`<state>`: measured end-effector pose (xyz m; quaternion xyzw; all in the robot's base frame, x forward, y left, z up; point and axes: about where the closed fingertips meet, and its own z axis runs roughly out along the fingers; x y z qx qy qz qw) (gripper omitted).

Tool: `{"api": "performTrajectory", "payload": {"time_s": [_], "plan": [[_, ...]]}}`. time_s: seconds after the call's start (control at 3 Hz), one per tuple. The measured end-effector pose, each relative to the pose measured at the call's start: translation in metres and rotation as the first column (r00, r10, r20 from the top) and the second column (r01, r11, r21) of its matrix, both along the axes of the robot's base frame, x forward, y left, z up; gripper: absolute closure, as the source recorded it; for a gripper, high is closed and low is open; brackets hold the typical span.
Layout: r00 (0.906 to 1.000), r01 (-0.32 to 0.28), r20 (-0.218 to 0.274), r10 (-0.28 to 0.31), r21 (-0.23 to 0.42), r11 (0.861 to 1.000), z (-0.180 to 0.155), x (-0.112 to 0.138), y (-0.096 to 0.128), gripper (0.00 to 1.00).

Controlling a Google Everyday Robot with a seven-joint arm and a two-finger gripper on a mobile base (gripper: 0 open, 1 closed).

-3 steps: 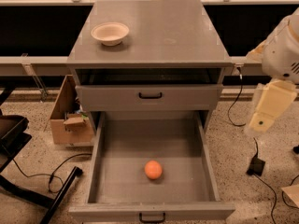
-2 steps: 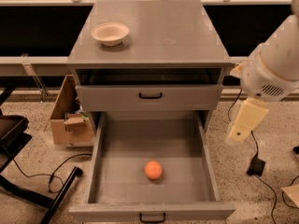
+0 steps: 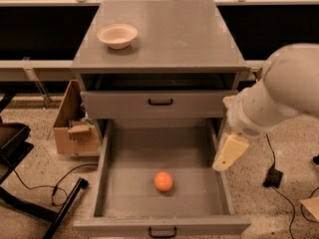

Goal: Pick orange from middle drawer and place on counter

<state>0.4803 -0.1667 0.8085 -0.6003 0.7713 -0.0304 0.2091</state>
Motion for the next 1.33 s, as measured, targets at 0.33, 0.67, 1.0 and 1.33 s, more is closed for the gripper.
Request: {"api": "performTrajectory", "payload": {"time_s": [0.33,0.67,1.0,1.33], "plan": [[0.9978,-0.013,0.065,0.011,0.032,0.999,-0.028,0.005,0.019,0.00],[0.9978,-0.013,0.065,0.011,0.033,0.999,-0.028,0.005,0.019,0.00],[0.9999,-0.011,0.003,0.011,0.076,0.997,-0.060,0.003,0.033,0.00],[0.9984,0.001,-0.055,0.011,0.211,0.977,-0.124,0.000,0.050,0.00]]}}
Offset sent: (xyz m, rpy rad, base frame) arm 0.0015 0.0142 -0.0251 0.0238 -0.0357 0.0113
